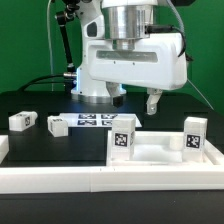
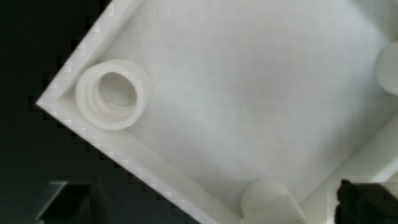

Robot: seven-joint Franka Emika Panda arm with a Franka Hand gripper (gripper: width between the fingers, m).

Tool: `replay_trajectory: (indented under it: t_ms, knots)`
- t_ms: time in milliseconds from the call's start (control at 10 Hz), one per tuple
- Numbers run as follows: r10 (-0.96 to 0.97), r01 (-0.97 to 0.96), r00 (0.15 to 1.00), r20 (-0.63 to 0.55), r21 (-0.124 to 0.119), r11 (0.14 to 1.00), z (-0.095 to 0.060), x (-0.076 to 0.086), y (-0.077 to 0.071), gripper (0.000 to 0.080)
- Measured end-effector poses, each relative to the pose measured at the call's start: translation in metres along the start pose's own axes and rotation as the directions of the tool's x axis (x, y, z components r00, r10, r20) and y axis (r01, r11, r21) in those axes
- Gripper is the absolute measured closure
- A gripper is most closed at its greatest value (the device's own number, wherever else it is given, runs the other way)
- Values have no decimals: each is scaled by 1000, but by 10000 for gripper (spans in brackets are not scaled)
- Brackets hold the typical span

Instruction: Assemble square table

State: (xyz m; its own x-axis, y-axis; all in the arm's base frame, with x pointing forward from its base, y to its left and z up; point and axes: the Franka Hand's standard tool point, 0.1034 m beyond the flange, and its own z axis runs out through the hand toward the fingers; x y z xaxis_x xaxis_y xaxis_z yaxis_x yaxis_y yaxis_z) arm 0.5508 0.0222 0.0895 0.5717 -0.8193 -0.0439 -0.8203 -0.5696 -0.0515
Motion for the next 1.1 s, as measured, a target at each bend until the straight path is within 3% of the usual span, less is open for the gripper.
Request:
replay_trajectory:
  t_ms: [300, 500, 700, 900, 1100]
  knots:
    - [289, -290, 957, 21, 13, 957, 5, -3, 3, 151]
    - [460, -460, 888, 20, 3, 888, 13, -13, 9, 151]
    - [560, -561, 828, 30, 4, 828, 13, -14, 7, 151]
    - [560, -561, 828, 30, 3, 828, 13, -16, 7, 151]
    - [583, -582, 812, 27, -23, 813, 21, -35, 14, 151]
